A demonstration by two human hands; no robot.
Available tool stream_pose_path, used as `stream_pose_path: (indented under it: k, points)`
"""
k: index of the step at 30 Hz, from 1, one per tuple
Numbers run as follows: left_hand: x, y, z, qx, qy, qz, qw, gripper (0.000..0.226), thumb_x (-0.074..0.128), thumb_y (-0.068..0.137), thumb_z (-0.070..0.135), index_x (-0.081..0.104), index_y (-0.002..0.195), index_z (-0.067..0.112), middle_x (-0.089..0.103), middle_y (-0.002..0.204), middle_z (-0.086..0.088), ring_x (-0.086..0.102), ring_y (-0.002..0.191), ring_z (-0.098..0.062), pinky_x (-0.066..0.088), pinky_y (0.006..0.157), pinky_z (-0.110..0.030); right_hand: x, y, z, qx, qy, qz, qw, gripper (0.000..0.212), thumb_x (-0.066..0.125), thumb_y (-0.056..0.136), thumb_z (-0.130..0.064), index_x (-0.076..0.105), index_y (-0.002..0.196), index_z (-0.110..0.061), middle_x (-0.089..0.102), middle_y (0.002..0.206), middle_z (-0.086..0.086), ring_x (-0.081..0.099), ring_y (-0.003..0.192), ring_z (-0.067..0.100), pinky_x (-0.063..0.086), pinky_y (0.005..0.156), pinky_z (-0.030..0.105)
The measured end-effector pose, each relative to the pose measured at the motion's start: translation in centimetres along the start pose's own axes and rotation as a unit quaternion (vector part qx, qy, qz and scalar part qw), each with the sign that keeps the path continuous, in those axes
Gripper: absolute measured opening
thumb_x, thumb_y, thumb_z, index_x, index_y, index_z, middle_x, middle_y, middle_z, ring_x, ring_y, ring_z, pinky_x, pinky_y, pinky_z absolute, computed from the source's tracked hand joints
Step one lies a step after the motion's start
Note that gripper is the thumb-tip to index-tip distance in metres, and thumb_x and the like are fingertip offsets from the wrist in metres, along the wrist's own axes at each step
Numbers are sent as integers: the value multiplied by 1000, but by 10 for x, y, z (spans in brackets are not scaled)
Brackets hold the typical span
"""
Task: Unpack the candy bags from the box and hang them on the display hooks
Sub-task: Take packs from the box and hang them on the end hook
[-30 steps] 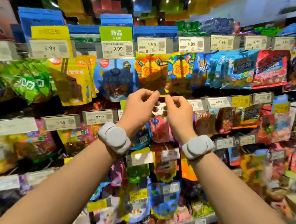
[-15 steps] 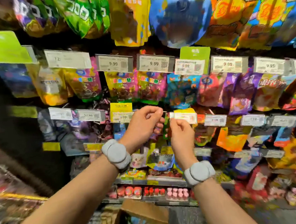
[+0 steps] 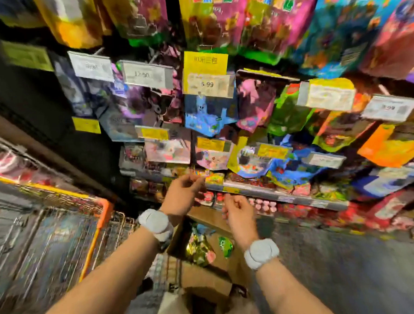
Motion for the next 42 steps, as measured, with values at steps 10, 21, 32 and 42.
stream_pose_path:
  k: [10,21,32,42]
  points:
    - [-1,15,-154,-206,-5,65,976,19,60,96,22,64,82,10,67,70,-5,61,51,-12,49,52,-27,-7,12,143,239,16,33,970,24,56,100,-27,58,84,-10,57,57,5,48,43,17,33,38,21]
    - [0,43,-327,-360,-45,99,927,27,59,97,23,57,73,11,59,61,-5,51,55,-21,42,54,-29,-20,88,341,309,-83,-141,937,24,46,103,-33,60,100,-14,70,79,8,67,68,22,54,58,27]
    - [13,103,-465,-405,-23,103,908,24,60,96,29,60,101,5,61,84,-11,56,62,-21,48,51,-31,26,129,424,277,-311,-147,897,43,49,99,-45,66,89,-7,69,92,17,65,90,37,51,82,46]
    - [29,199,-594,-380,20,179,907,17,72,86,34,67,87,18,71,93,-18,69,86,-36,58,81,-51,87,223,547,260,-296,-159,905,28,53,93,-52,63,90,-26,71,89,5,69,89,33,56,85,52]
Point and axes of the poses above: each hand's wrist, its own y-axis towards the middle knuckle, its own x-axis out of the palm, z = x × y, the point moved 3 cm from there along y, towards the middle knuckle
